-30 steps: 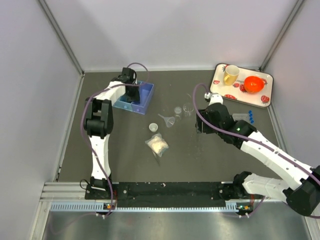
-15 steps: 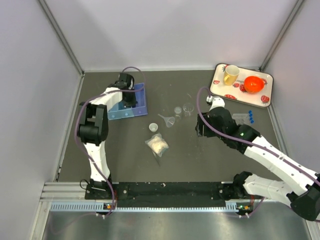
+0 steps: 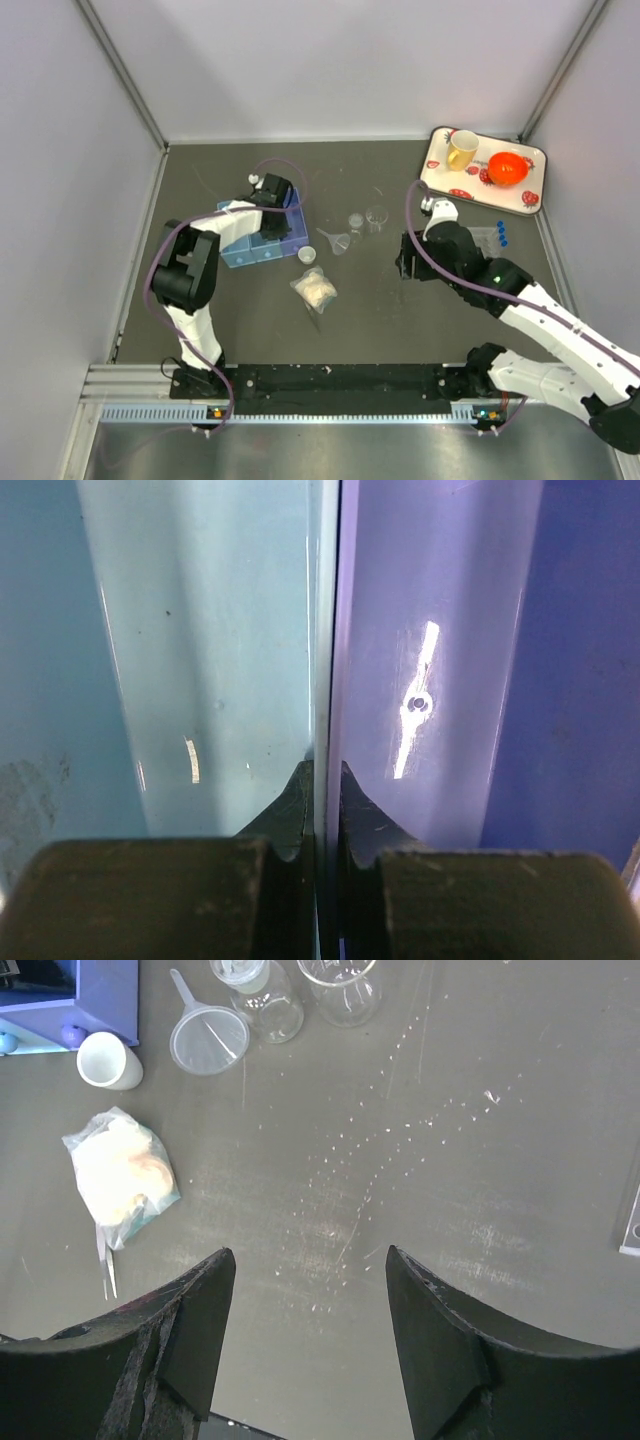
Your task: Organize the chemistry lab equipment
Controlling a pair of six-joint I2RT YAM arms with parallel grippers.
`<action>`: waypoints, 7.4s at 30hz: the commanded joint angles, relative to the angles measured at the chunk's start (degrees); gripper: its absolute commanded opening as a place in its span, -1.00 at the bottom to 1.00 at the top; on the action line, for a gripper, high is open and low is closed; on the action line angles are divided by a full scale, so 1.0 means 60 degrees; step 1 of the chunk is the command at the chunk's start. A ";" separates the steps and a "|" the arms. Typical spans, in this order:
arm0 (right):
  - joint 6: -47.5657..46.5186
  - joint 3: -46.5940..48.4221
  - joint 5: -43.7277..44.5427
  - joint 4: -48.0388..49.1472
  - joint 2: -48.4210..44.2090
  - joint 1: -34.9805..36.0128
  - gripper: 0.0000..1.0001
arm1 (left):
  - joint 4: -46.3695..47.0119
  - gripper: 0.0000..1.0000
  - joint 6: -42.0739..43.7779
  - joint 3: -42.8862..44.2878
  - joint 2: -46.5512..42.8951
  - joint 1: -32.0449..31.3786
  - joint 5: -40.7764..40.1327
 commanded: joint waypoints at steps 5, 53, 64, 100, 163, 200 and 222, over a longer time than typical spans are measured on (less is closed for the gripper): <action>0.0193 -0.0316 0.0145 -0.0388 -0.0804 0.0146 0.25 | 0.0040 -1.00 -0.2597 -0.0698 0.0261 -0.1322 0.0466; 0.0501 -0.0624 0.0481 -0.1327 -0.1231 0.0204 0.26 | 0.0230 -1.00 -0.4783 -0.2397 -0.0910 -0.4592 -0.1778; 0.0369 -0.0405 0.0584 -0.0902 -0.0454 0.0219 0.28 | 0.0553 -1.00 -0.3053 -0.1520 0.0040 -0.3330 -0.0941; -0.0100 0.1001 0.1390 -0.0199 0.1831 0.0204 0.39 | -0.2729 0.30 -0.0900 0.1924 -0.2404 -0.3081 -0.1014; -0.0174 -0.0111 0.0452 0.0343 0.0308 0.0219 0.40 | -0.1587 -1.00 0.5091 -0.0507 -0.1921 -0.2700 0.0039; -0.0774 0.2640 0.0615 0.0460 0.3324 -0.1315 0.52 | -0.2551 0.98 0.4653 0.0895 -0.4308 -0.2656 -0.0032; -0.0496 0.6246 -0.1511 0.0724 0.8921 -0.3385 0.31 | -0.2421 0.98 0.1884 -0.0829 -0.9697 -0.2554 0.1960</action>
